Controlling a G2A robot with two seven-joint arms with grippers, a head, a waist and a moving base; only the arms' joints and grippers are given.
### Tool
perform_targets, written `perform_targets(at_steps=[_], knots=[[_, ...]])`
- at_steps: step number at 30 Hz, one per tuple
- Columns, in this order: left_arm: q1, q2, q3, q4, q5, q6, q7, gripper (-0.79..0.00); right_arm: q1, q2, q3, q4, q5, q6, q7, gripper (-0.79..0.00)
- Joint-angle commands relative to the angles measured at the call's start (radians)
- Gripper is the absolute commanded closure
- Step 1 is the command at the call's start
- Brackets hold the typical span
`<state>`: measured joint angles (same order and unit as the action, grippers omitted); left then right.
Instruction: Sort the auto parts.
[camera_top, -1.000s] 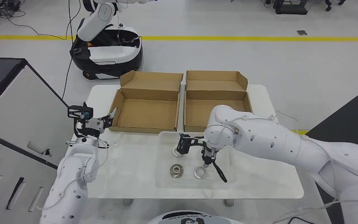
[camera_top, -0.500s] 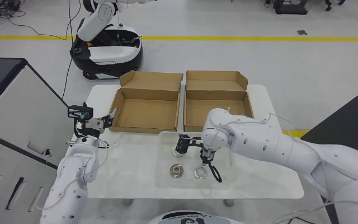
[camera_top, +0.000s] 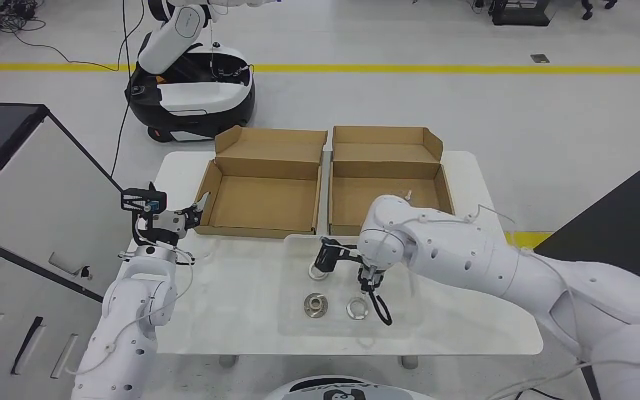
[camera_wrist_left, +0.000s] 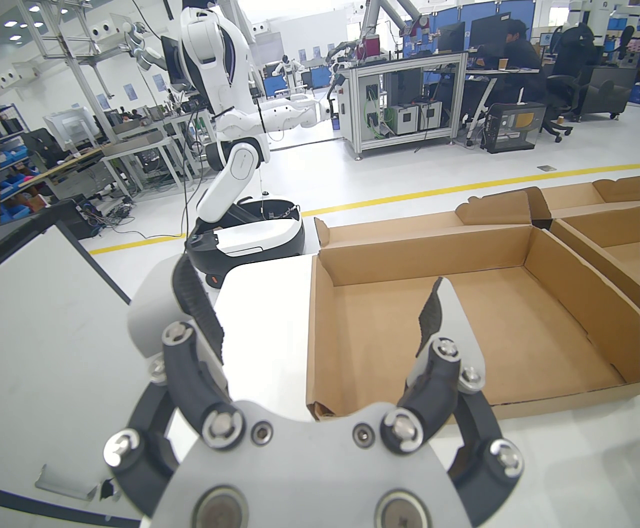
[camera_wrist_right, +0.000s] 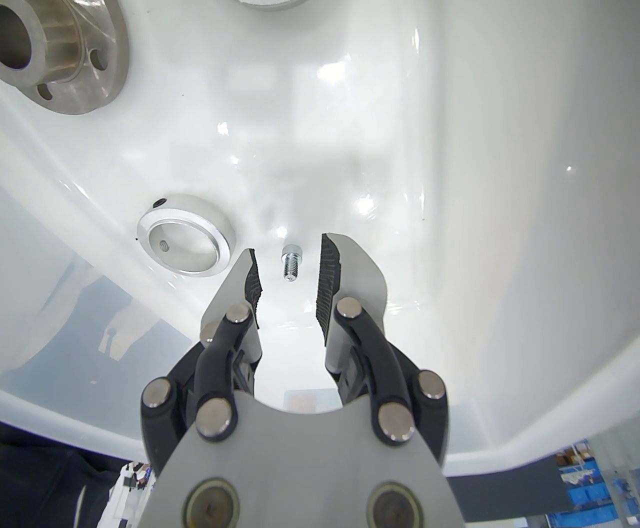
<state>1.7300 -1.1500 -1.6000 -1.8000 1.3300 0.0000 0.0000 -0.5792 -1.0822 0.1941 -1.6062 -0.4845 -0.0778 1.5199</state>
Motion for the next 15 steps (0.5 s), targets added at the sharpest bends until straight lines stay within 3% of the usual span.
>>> perform_targets(at_steps=[1, 15], knots=[[0.0, 0.0, 0.0, 0.0, 0.0, 0.0, 0.0, -0.785, -0.006, -0.001, 0.004, 0.005, -0.002, 0.002, -0.002, -0.28], [0.0, 0.0, 0.0, 0.0, 0.0, 0.0, 0.0, -0.785, -0.039, 0.001, 0.037, 0.015, -0.02, 0.015, 0.003, -0.228]])
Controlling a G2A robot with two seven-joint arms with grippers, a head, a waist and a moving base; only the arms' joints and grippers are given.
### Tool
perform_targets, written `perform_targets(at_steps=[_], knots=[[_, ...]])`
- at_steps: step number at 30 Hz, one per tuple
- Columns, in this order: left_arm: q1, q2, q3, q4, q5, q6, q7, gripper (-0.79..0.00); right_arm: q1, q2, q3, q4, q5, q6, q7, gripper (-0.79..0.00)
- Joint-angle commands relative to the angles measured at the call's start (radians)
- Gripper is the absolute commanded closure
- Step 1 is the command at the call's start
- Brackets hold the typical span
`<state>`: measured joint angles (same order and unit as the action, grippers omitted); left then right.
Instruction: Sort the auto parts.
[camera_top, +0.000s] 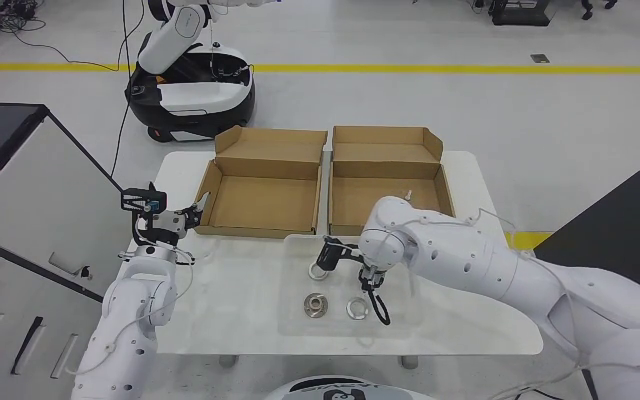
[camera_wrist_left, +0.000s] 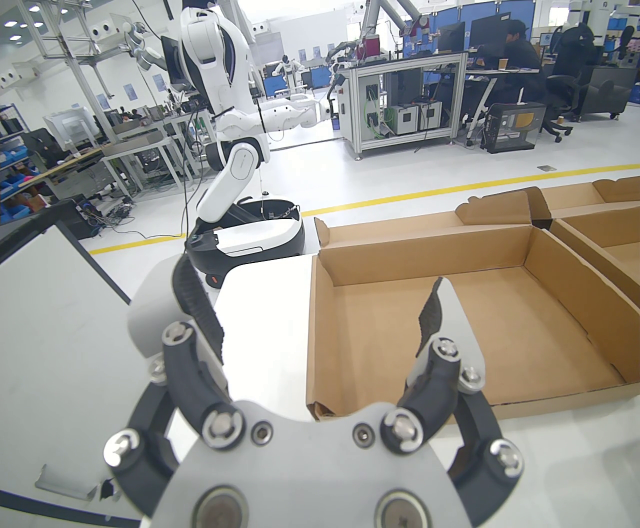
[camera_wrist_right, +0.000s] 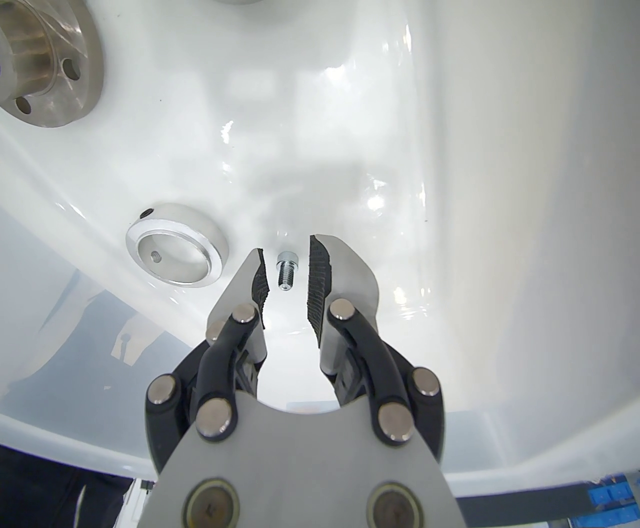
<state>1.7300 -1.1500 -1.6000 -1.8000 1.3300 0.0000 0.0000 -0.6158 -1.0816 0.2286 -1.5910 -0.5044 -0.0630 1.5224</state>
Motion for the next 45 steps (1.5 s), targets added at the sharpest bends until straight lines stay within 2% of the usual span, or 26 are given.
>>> perform_targets(at_steps=[1, 8, 12, 15, 16, 22, 27, 39, 45], knots=[[0.0, 0.0, 0.0, 0.0, 0.0, 0.0, 0.0, -0.785, -0.004, 0.0, 0.005, 0.0, 0.0, 0.001, 0.002, -0.228], [0.0, 0.0, 0.0, 0.0, 0.0, 0.0, 0.0, -0.785, -0.014, -0.002, 0.02, 0.008, -0.006, 0.005, 0.014, -0.188], [0.0, 0.0, 0.0, 0.0, 0.0, 0.0, 0.0, -0.785, -0.019, -0.002, 0.03, 0.012, -0.005, 0.011, 0.012, -0.102], [0.0, 0.0, 0.0, 0.0, 0.0, 0.0, 0.0, -0.785, -0.024, -0.003, 0.036, 0.013, -0.008, 0.016, 0.014, -0.006], [0.0, 0.0, 0.0, 0.0, 0.0, 0.0, 0.0, -0.785, -0.025, -0.003, 0.037, 0.014, -0.008, 0.017, 0.014, 0.0], [0.0, 0.0, 0.0, 0.0, 0.0, 0.0, 0.0, -0.785, -0.02, 0.001, 0.047, 0.011, 0.003, 0.02, 0.014, 0.0], [0.0, 0.0, 0.0, 0.0, 0.0, 0.0, 0.0, -0.785, 0.005, 0.021, 0.057, -0.027, 0.031, 0.036, 0.014, 0.0], [0.0, 0.0, 0.0, 0.0, 0.0, 0.0, 0.0, -0.785, 0.068, 0.116, 0.082, -0.183, 0.179, 0.05, 0.014, 0.0], [0.0, 0.0, 0.0, 0.0, 0.0, 0.0, 0.0, -0.785, 0.026, 0.165, 0.169, -0.218, 0.285, -0.03, -0.028, 0.0]])
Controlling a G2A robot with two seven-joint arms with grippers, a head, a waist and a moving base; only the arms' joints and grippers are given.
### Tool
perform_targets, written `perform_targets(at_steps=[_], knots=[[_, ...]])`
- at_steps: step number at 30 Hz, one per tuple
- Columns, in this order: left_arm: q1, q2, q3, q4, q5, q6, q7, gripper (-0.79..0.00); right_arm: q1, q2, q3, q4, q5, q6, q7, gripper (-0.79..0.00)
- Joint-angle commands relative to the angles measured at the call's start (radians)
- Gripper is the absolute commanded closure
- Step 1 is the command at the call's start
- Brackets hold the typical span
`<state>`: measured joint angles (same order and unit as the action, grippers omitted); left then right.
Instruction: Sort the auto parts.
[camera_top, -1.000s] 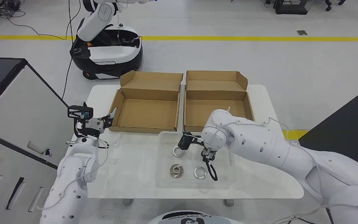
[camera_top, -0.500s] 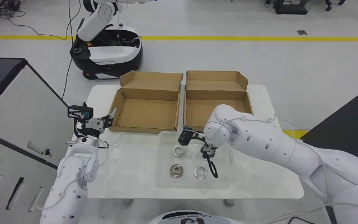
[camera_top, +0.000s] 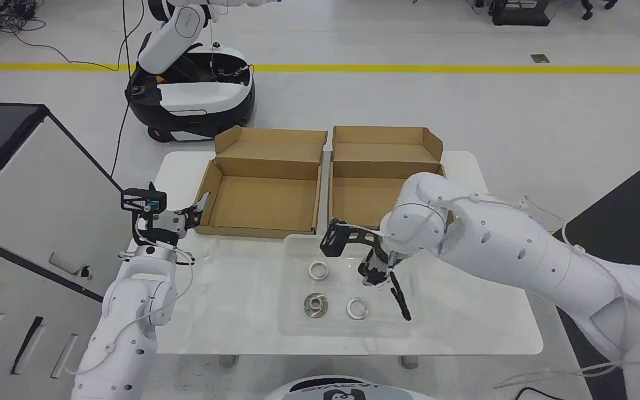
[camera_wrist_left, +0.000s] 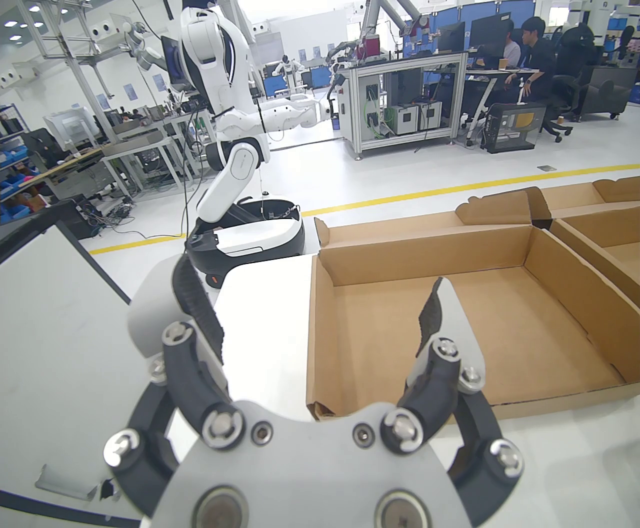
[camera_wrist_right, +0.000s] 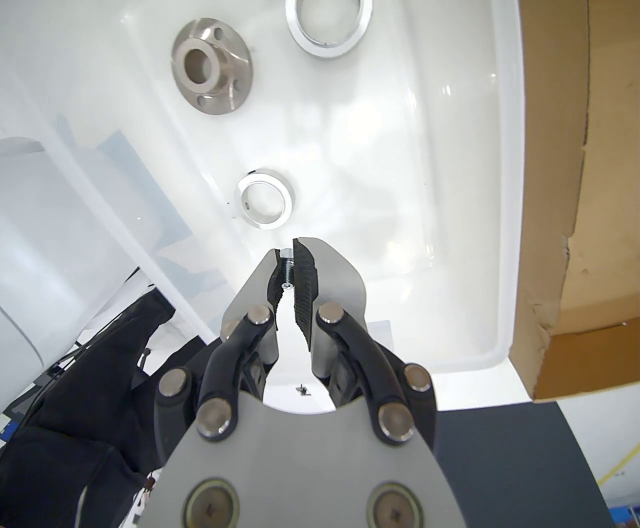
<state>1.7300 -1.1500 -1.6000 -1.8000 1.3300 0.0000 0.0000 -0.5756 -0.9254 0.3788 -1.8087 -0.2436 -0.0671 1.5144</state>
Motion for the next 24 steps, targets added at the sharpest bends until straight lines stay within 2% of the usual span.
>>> perform_targets(at_steps=[1, 7, 13, 24], knots=[[0.0, 0.0, 0.0, 0.0, 0.0, 0.0, 0.0, -0.785, -0.026, 0.017, 0.033, 0.003, 0.036, -0.048, -0.027, 0.0], [0.0, 0.0, 0.0, 0.0, 0.0, 0.0, 0.0, -0.785, -0.101, 0.062, 0.118, 0.011, 0.132, -0.229, -0.097, 0.0], [0.0, 0.0, 0.0, 0.0, 0.0, 0.0, 0.0, -0.785, -0.146, 0.086, 0.178, 0.017, 0.196, -0.401, -0.163, 0.0], [0.0, 0.0, 0.0, 0.0, 0.0, 0.0, 0.0, -0.785, -0.192, 0.146, 0.208, 0.021, 0.309, -0.613, -0.374, 0.0]])
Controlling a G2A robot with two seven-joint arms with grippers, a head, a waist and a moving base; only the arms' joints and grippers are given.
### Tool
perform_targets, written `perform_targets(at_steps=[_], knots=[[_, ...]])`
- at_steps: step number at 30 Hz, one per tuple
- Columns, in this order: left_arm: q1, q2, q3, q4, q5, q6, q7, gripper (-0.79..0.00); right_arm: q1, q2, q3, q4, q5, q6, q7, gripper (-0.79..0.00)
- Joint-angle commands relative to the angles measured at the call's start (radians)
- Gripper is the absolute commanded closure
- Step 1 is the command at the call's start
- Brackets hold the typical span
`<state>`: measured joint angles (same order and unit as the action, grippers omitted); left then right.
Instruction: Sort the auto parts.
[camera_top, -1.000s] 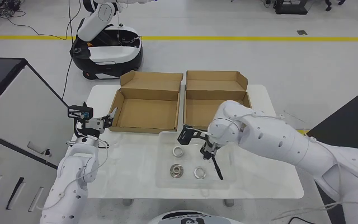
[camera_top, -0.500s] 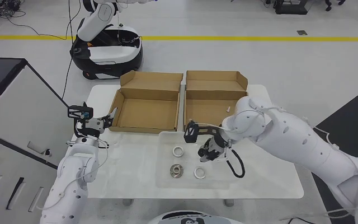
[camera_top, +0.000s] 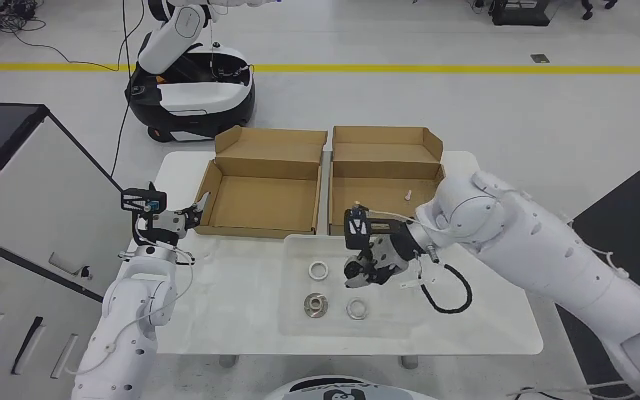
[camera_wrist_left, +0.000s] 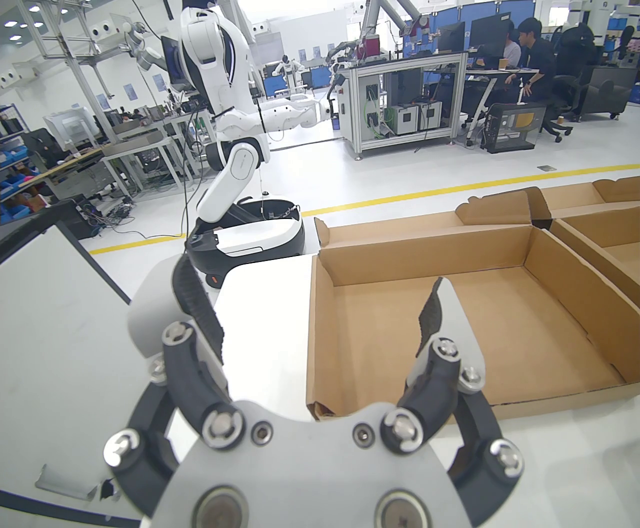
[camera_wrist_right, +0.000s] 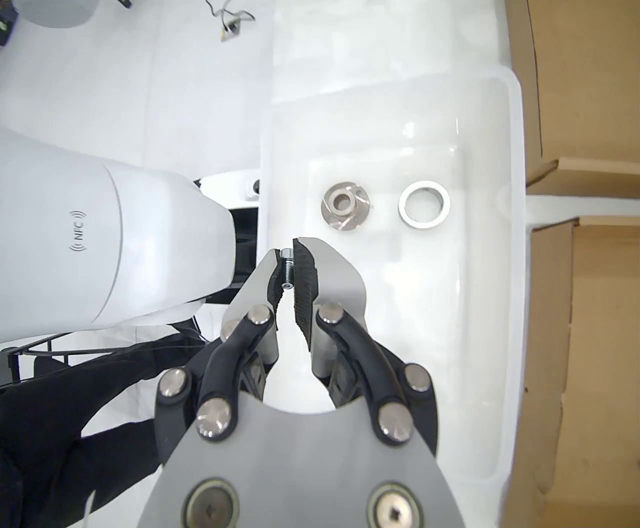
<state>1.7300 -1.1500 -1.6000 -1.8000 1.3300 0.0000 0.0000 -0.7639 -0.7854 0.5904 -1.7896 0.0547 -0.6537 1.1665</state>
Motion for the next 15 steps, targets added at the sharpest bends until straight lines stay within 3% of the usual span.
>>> perform_targets(at_steps=[1, 15], knots=[[0.0, 0.0, 0.0, 0.0, 0.0, 0.0, 0.0, -0.785, -0.005, 0.013, -0.007, 0.007, 0.016, -0.048, -0.048, 0.0], [0.0, 0.0, 0.0, 0.0, 0.0, 0.0, 0.0, -0.785, 0.036, 0.145, -0.102, 0.128, 0.018, -0.359, -0.359, 0.0]])
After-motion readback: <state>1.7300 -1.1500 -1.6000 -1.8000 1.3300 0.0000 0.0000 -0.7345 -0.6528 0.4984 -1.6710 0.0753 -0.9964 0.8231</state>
